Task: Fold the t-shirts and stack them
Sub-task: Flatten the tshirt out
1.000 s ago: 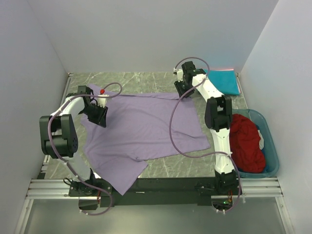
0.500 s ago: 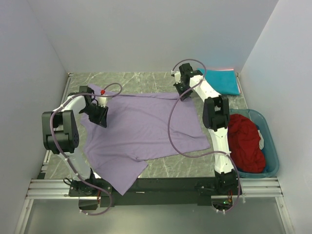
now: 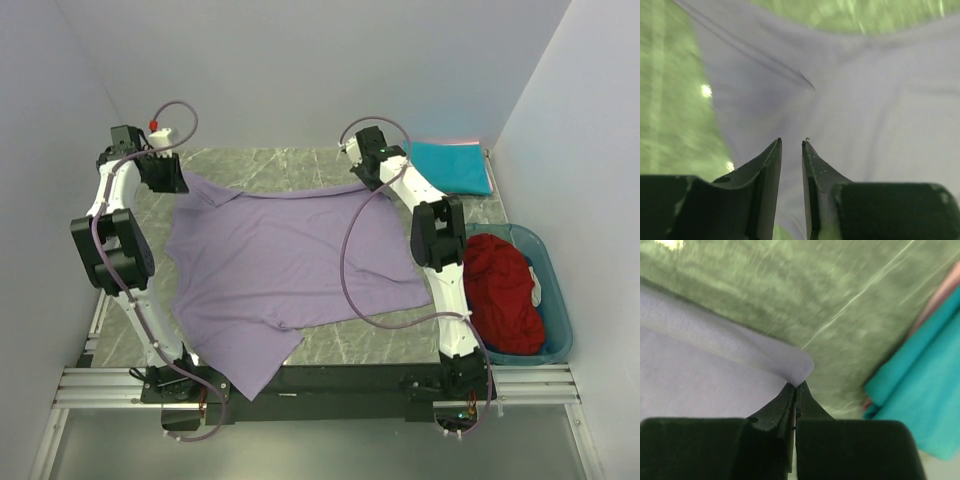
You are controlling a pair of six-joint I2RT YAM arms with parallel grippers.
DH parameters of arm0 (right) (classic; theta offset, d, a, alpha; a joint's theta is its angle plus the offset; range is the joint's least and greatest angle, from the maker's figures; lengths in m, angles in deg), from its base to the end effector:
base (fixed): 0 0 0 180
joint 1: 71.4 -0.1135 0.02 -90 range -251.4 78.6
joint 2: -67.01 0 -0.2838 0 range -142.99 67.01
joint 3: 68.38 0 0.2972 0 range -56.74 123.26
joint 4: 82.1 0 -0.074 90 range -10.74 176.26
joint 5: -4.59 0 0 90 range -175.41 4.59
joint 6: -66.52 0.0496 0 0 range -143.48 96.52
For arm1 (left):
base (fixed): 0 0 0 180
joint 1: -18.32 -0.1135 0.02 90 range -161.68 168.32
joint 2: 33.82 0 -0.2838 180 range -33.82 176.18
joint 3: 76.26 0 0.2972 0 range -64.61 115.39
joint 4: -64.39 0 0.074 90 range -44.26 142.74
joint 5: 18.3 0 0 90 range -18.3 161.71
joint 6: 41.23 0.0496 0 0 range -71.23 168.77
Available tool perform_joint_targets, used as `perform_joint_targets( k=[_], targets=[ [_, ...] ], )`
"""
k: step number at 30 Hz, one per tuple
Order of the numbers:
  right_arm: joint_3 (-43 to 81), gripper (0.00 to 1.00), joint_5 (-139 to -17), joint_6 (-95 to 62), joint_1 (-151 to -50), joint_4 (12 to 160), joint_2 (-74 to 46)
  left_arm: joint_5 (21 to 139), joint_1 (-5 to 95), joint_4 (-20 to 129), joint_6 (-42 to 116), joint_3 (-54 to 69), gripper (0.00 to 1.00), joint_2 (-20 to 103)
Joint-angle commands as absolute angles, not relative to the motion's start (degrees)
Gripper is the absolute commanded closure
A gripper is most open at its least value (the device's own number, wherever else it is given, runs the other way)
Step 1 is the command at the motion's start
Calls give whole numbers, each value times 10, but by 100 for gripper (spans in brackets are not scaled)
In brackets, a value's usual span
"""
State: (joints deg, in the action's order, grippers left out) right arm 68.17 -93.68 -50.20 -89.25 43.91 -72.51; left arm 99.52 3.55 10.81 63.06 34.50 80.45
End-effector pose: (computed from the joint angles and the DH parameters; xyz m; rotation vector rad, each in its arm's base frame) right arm 0.5731 0.1771 0.1792 -0.9226 2.3964 -0.2439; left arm 0.4868 0.1044 0.2551 0.1684 2.4427 -0.4045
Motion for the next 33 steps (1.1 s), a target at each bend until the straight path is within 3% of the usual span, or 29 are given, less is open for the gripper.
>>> perform_joint_targets(
  k=[1, 13, 18, 33],
  targets=[
    [661, 100, -1030, -584, -912, 522, -677, 1007, 31, 156, 576, 414, 70, 860],
    [630, 100, -1137, -728, -928, 663, -714, 939, 32, 265, 526, 491, 65, 967],
    [628, 100, -1140, -745, -928, 683, -726, 915, 32, 280, 510, 525, 56, 1005],
    [595, 100, -1144, -781, -930, 732, -741, 867, 50, 302, 461, 649, 45, 1120]
  ],
)
